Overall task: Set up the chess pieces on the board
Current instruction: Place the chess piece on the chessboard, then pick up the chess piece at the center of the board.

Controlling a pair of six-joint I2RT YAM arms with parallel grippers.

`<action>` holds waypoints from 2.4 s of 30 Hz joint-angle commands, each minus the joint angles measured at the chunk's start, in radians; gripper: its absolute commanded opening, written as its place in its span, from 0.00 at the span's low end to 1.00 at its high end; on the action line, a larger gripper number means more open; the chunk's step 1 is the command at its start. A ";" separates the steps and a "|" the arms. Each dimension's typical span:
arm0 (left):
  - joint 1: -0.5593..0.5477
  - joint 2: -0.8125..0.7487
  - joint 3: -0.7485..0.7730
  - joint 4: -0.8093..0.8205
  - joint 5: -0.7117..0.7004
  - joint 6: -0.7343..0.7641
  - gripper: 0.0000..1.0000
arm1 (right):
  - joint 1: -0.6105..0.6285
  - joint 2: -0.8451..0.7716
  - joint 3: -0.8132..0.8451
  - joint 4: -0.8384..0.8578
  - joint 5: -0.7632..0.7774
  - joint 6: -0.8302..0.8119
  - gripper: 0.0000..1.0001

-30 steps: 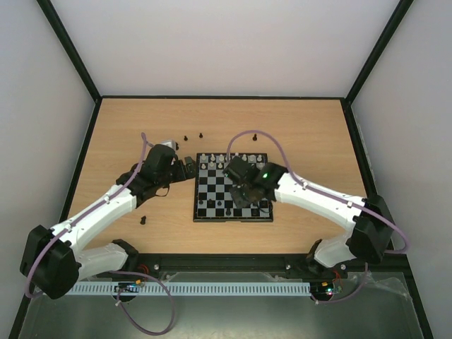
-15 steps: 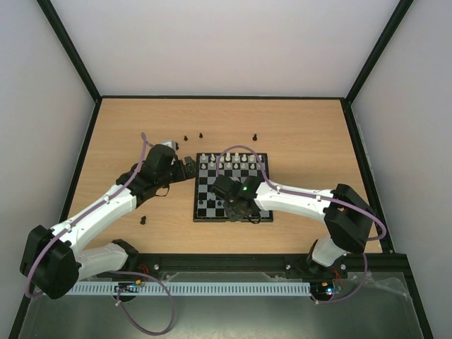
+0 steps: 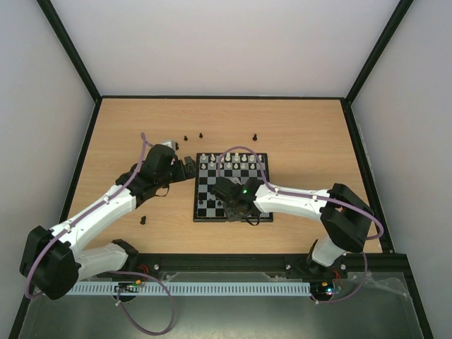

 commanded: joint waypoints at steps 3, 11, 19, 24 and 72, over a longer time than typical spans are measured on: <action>0.009 -0.022 -0.003 0.005 -0.003 0.000 1.00 | 0.004 0.002 -0.035 0.019 0.050 0.044 0.10; 0.008 -0.014 0.000 0.009 -0.001 0.000 1.00 | -0.009 0.001 -0.056 0.046 0.050 0.047 0.10; 0.008 -0.012 0.001 0.008 -0.002 0.001 1.00 | -0.010 -0.025 -0.059 0.025 0.048 0.052 0.25; 0.008 -0.008 0.002 0.008 -0.001 0.001 1.00 | -0.009 -0.050 -0.055 0.008 0.039 0.053 0.30; -0.007 0.015 -0.026 0.045 0.051 0.001 1.00 | -0.739 0.751 1.043 -0.103 -0.218 -0.233 0.65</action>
